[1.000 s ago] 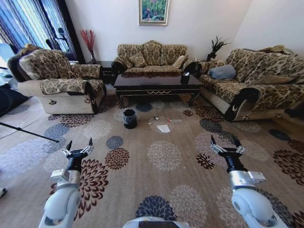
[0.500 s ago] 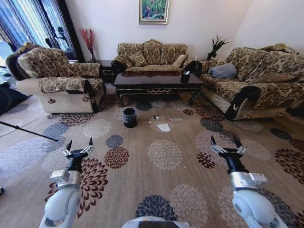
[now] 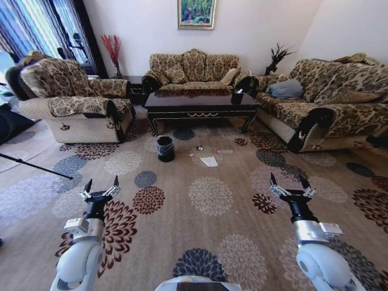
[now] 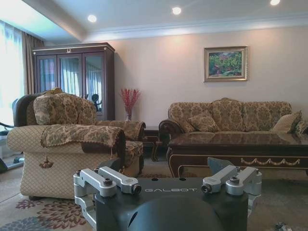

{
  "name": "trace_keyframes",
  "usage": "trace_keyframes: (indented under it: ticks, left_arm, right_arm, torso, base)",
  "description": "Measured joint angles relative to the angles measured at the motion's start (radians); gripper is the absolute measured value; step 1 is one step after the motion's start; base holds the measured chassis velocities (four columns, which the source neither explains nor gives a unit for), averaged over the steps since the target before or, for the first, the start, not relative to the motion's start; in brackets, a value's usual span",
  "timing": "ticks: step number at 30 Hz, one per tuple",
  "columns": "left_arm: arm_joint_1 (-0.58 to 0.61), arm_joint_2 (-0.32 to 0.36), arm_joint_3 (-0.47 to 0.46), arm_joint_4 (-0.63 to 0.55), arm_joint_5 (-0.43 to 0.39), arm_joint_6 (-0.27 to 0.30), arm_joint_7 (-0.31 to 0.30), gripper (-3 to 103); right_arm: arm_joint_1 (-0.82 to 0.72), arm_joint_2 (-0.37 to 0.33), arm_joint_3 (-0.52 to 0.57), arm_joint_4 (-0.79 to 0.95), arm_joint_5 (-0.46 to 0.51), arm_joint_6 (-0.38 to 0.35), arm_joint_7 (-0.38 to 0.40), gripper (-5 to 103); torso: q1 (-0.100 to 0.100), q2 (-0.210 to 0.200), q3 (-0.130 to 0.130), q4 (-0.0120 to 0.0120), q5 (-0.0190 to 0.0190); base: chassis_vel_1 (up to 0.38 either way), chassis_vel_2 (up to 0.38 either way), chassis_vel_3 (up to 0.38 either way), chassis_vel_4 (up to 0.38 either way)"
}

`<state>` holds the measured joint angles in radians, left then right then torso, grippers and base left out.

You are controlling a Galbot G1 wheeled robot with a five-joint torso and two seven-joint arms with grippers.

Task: Move to the front of the table and pick up the trash from the floor, then place it into the trash bin.

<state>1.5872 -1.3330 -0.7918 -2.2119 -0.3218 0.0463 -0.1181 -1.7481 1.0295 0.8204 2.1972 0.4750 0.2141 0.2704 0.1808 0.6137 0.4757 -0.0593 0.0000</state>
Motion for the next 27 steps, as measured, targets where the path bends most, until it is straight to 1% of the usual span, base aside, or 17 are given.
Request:
trace_keyframes:
  ticks: [3, 5, 7, 8, 9, 11, 16, 20, 21, 22, 24, 25, 26, 27]
  left_arm:
    - [0.002, -0.005, 0.000, -0.003, 0.002, 0.000, 0.001, 100]
    - [0.003, -0.007, 0.000, -0.004, 0.003, -0.001, 0.002, 100]
    - [0.004, -0.010, 0.000, -0.004, 0.005, -0.002, 0.003, 100]
    - [0.004, -0.010, 0.000, -0.004, 0.005, -0.002, 0.003, 100]
    - [0.004, -0.010, -0.001, -0.005, 0.005, -0.004, 0.005, 100]
    - [0.004, -0.011, -0.001, -0.005, 0.006, -0.005, 0.006, 100]
    - [0.005, -0.014, -0.002, -0.005, 0.007, -0.006, 0.008, 100]
    - [0.006, -0.020, -0.001, -0.005, 0.012, -0.009, 0.010, 100]
    - [0.006, -0.020, -0.001, -0.005, 0.012, -0.009, 0.010, 100]
    - [0.006, -0.020, -0.001, -0.005, 0.013, -0.010, 0.010, 100]
    - [0.006, -0.020, -0.001, -0.005, 0.012, -0.012, 0.011, 100]
    - [0.006, -0.020, -0.001, -0.005, 0.012, -0.012, 0.011, 100]
    - [0.007, -0.020, -0.001, -0.005, 0.012, -0.013, 0.012, 100]
    - [0.007, -0.019, -0.002, -0.006, 0.011, -0.014, 0.012, 100]
  right_arm:
    - [0.001, 0.002, 0.000, -0.003, 0.000, 0.010, -0.001, 100]
    - [0.001, 0.002, 0.000, -0.003, 0.000, 0.012, -0.001, 100]
    - [0.002, 0.003, -0.005, -0.008, 0.000, 0.050, -0.010, 100]
    - [0.002, 0.003, -0.005, -0.008, 0.000, 0.050, -0.010, 100]
    - [0.003, 0.003, -0.006, -0.016, -0.002, 0.079, -0.024, 100]
    - [0.003, 0.002, -0.003, -0.027, -0.017, 0.099, -0.035, 100]
    - [0.001, 0.002, 0.000, -0.029, -0.032, 0.106, -0.040, 100]
    - [0.005, 0.004, 0.000, -0.039, -0.069, 0.113, -0.047, 100]
    - [0.005, 0.004, 0.000, -0.039, -0.069, 0.113, -0.047, 100]
    - [0.020, 0.004, -0.006, -0.048, -0.095, 0.117, -0.039, 100]
    - [0.056, 0.004, -0.024, -0.061, -0.149, 0.112, 0.012, 100]
    - [0.056, 0.004, -0.024, -0.061, -0.149, 0.112, 0.012, 100]
    - [0.070, 0.004, -0.028, -0.058, -0.158, 0.092, 0.039, 100]
    - [0.072, 0.004, -0.030, -0.046, -0.150, 0.065, 0.060, 100]
  torso:
    - [-0.006, -0.017, -0.011, 0.0000, 0.0000]
    - [-0.007, -0.019, -0.012, 0.0000, 0.0000]
    - [-0.012, -0.031, -0.019, 0.0000, 0.0000]
    - [-0.012, -0.031, -0.019, 0.0000, 0.0000]
    - [-0.015, -0.038, -0.023, 0.0000, 0.0001]
    - [-0.019, -0.048, -0.029, 0.0000, 0.0001]
    - [-0.024, -0.061, -0.037, 0.0000, 0.0000]
    - [-0.033, -0.082, -0.049, -0.0001, 0.0000]
    - [-0.033, -0.082, -0.049, -0.0001, 0.0000]
    - [-0.035, -0.087, -0.053, -0.0003, -0.0001]
    - [-0.038, -0.097, -0.059, 0.0001, 0.0003]
    - [-0.038, -0.097, -0.059, 0.0001, 0.0003]
    - [-0.040, -0.102, -0.062, 0.0006, 0.0002]
    - [-0.041, -0.107, -0.065, 0.0003, 0.0002]
  base:
    - [0.000, 0.000, 0.000, 0.000]
    - [0.000, 0.000, 0.000, 0.000]
    - [0.000, 0.000, 0.000, 0.000]
    - [0.000, 0.000, 0.000, 0.000]
    - [0.000, 0.000, 0.000, 0.000]
    - [0.000, 0.000, 0.000, 0.000]
    - [0.000, 0.000, 0.000, 0.000]
    - [0.000, 0.000, 0.000, 0.000]
    - [0.000, 0.000, 0.000, 0.000]
    - [0.000, 0.000, 0.000, 0.000]
    - [0.000, 0.000, 0.000, 0.000]
    - [0.000, 0.000, 0.000, 0.000]
    - [0.000, 0.000, 0.000, 0.000]
    - [0.000, 0.000, 0.000, 0.000]
